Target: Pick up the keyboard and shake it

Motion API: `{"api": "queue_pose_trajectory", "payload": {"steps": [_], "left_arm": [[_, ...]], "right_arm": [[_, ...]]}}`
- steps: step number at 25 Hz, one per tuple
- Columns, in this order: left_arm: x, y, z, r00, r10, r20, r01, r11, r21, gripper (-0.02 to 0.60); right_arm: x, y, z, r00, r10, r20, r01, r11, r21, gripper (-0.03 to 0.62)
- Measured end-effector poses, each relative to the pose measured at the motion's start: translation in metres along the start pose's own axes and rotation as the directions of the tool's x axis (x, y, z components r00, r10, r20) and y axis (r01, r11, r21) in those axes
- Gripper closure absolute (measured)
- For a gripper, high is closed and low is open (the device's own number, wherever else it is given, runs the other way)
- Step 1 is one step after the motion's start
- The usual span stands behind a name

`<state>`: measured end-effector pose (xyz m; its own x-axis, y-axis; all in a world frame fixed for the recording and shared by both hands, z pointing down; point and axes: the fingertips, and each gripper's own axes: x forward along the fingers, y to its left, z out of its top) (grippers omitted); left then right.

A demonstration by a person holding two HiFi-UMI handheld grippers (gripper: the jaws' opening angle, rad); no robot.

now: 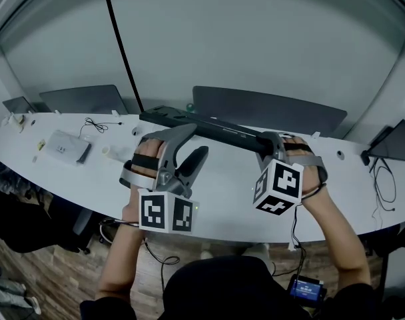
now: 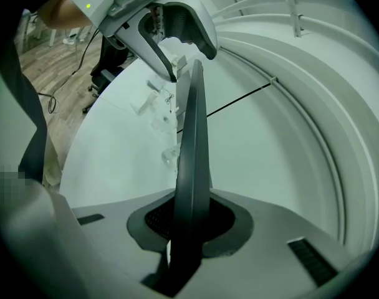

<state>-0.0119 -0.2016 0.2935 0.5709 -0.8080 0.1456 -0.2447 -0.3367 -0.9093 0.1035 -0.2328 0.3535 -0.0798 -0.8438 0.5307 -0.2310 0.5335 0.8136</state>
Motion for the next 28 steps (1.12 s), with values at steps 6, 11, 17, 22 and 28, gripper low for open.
{"api": "queue_pose_trajectory", "payload": {"steps": [6, 11, 17, 22, 28], "left_arm": [[0.013, -0.003, -0.003, 0.999, -0.024, -0.047, 0.028, 0.995, 0.099, 0.325], [0.024, -0.008, -0.009, 0.993, -0.066, -0.094, 0.082, 0.982, 0.173, 0.324], [0.033, -0.014, -0.01, 0.989, -0.097, -0.114, 0.118, 0.972, 0.201, 0.322], [0.037, -0.02, -0.016, 0.984, -0.114, -0.133, 0.141, 0.967, 0.212, 0.322], [0.04, -0.023, -0.025, 0.979, -0.125, -0.162, 0.161, 0.96, 0.231, 0.322]], "right_arm": [[-0.002, -0.008, 0.002, 0.997, -0.077, -0.017, 0.076, 0.994, -0.078, 0.516], [-0.005, -0.011, 0.01, 0.993, -0.115, -0.016, 0.112, 0.986, -0.12, 0.516], [-0.008, -0.011, 0.019, 0.99, -0.142, -0.003, 0.14, 0.975, -0.174, 0.516], [-0.009, -0.009, 0.03, 0.988, -0.153, 0.013, 0.152, 0.967, -0.203, 0.515], [-0.009, -0.004, 0.044, 0.986, -0.166, 0.033, 0.169, 0.956, -0.238, 0.514]]}}
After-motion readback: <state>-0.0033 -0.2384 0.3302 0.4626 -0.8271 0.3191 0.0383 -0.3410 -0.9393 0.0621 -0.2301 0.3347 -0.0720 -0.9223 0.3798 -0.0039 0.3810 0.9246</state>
